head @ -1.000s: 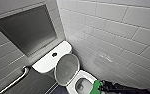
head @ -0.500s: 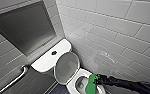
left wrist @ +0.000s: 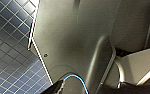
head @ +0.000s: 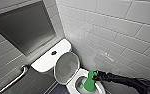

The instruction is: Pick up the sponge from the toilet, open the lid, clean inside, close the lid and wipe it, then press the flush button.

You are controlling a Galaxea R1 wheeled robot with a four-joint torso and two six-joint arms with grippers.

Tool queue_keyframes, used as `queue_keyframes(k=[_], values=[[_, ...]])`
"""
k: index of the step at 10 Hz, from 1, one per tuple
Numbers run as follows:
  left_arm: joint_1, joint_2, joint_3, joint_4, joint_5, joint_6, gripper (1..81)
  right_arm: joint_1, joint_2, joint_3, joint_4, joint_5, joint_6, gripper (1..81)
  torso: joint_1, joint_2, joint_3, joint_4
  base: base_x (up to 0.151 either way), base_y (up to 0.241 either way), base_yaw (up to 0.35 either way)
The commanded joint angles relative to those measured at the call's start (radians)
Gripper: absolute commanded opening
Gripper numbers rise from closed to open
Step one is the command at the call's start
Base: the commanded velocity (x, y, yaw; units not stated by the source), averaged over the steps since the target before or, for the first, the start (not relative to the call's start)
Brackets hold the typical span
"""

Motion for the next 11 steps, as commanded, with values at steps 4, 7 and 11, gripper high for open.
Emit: queue_keyframes(k=[4, 7, 11], values=[[0.011, -0.006, -0.010, 0.007, 0.075, 0.002, 81.1, 0.169, 0.060, -0.027, 0.021, -0.019, 0.008, 1.0, 0.000, 0.000, -0.112, 0.000, 0.000, 0.000, 0.000], [0.013, -0.006, -0.010, 0.009, 0.077, 0.004, 81.1, 0.198, 0.066, -0.019, 0.021, -0.016, 0.008, 1.0, 0.000, 0.000, -0.121, 0.000, 0.000, 0.000, 0.000], [0.011, 0.011, -0.019, 0.009, 0.077, 0.004, 81.1, 0.288, 0.092, -0.016, 0.024, -0.041, 0.014, 1.0, 0.001, 0.001, -0.166, 0.000, 0.000, 0.000, 0.000]])
